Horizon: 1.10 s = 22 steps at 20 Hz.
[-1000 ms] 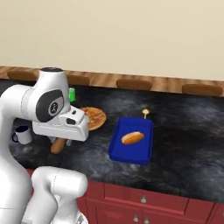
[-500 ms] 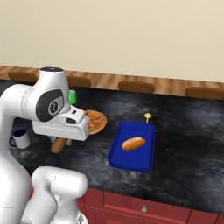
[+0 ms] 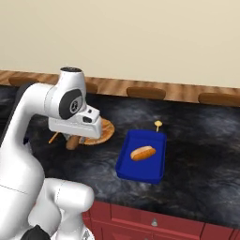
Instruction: Take the pizza cutter from the drawer on the left and place it on the dining counter for cutting.
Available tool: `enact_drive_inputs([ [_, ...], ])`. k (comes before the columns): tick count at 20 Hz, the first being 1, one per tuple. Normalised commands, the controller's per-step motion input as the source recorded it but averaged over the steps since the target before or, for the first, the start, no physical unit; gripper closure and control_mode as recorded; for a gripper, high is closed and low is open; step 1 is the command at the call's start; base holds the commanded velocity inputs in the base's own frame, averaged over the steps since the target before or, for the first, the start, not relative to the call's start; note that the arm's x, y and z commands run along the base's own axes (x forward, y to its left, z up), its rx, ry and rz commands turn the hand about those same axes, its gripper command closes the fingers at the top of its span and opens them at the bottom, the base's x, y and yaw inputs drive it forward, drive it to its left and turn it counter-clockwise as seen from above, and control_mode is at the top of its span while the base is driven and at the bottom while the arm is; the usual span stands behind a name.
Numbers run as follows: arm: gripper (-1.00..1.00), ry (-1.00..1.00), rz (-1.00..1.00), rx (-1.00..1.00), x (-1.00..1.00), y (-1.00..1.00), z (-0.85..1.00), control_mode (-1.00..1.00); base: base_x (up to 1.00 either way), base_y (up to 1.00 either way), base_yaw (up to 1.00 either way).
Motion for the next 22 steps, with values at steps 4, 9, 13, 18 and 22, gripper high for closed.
enact_drive_inputs([
  [4,1.00,0.00,0.00,0.02,0.84,0.02,-0.47,-1.00,0.00,0.00,0.00],
  [9,1.00,0.00,0.00,0.00,0.66,0.26,-0.59,-1.00,0.00,0.00,0.00],
  [13,1.00,0.00,0.00,0.00,0.54,0.38,-0.57,-1.00,0.00,0.00,0.00],
  [18,1.00,0.00,-0.02,0.00,0.44,0.24,-0.47,-1.00,0.00,0.00,0.00],
  [22,1.00,0.00,-0.08,0.00,0.31,0.18,-0.34,-1.00,0.00,0.00,0.00],
])
